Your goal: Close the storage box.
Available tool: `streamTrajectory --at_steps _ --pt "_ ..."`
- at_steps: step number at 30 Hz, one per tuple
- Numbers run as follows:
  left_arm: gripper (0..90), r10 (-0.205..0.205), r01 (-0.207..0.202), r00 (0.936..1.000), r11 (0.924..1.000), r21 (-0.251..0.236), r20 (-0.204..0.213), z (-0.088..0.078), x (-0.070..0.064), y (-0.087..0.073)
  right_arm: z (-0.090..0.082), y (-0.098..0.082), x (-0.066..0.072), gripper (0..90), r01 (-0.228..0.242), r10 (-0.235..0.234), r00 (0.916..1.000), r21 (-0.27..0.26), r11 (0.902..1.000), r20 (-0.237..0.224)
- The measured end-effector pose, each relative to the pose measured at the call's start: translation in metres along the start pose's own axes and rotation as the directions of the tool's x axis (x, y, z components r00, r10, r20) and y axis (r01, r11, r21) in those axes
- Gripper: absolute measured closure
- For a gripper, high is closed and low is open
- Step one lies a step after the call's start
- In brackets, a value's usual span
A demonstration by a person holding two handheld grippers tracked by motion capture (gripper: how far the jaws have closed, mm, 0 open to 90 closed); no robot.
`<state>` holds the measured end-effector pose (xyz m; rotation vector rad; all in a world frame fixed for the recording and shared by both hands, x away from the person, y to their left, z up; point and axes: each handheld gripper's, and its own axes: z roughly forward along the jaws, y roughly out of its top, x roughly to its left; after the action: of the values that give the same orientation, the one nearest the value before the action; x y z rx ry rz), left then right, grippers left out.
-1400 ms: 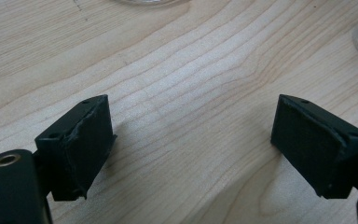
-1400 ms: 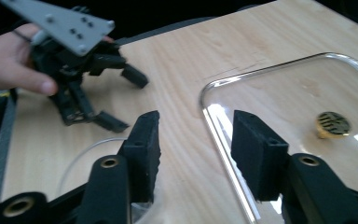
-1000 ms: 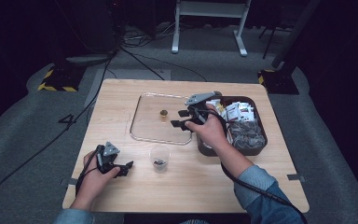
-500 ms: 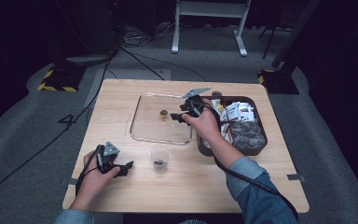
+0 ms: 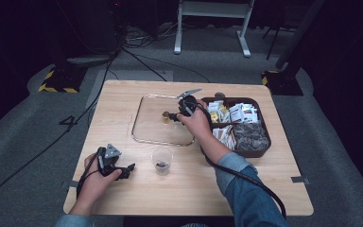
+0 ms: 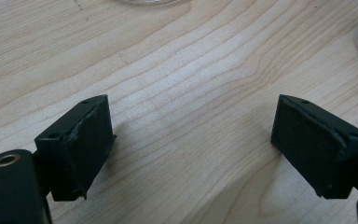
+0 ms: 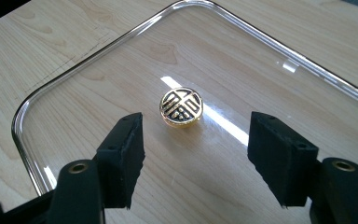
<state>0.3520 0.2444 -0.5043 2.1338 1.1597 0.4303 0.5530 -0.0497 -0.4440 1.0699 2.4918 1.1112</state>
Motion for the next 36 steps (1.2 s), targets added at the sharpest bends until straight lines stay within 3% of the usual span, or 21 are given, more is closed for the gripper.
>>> streamTrajectory --at_steps 2,10,14,21,28,32,36 --pt "12.9 0.000 0.000 1.0000 1.0000 0.000 0.000 0.000 0.000 0.000 0.004 0.001 0.000 36.6 -0.008 0.008 1.0000 -0.017 0.9998 -0.005" --pt "12.9 0.001 -0.001 1.0000 1.0000 -0.001 0.001 0.000 0.000 0.000 0.024 0.003 0.007 36.8 -0.012 0.012 0.9999 0.012 0.9999 0.002" --pt "12.8 0.001 -0.001 1.0000 1.0000 0.002 0.003 0.000 0.000 0.000 0.037 0.000 0.010 38.0 -0.041 0.041 0.9991 0.024 0.9989 -0.009" --pt "12.8 0.004 -0.004 1.0000 1.0000 0.002 0.002 0.000 0.000 0.000 0.051 -0.002 0.013 41.6 -0.040 0.040 0.9990 0.040 0.9984 0.019" --pt "12.8 0.005 -0.005 1.0000 1.0000 0.002 0.002 0.000 0.000 0.000 0.059 -0.004 0.014 41.0 -0.019 0.017 0.9989 0.059 0.9981 0.043" --pt "12.9 0.003 -0.003 1.0000 1.0000 0.002 0.003 0.000 0.000 0.000 0.062 -0.003 0.018 45.6 0.049 -0.054 0.9964 0.071 0.9963 0.066" --pt "12.8 0.003 -0.003 1.0000 1.0000 0.002 0.003 0.000 0.000 0.000 0.062 -0.002 0.020 51.9 0.083 -0.088 0.9932 0.067 0.9943 0.076"
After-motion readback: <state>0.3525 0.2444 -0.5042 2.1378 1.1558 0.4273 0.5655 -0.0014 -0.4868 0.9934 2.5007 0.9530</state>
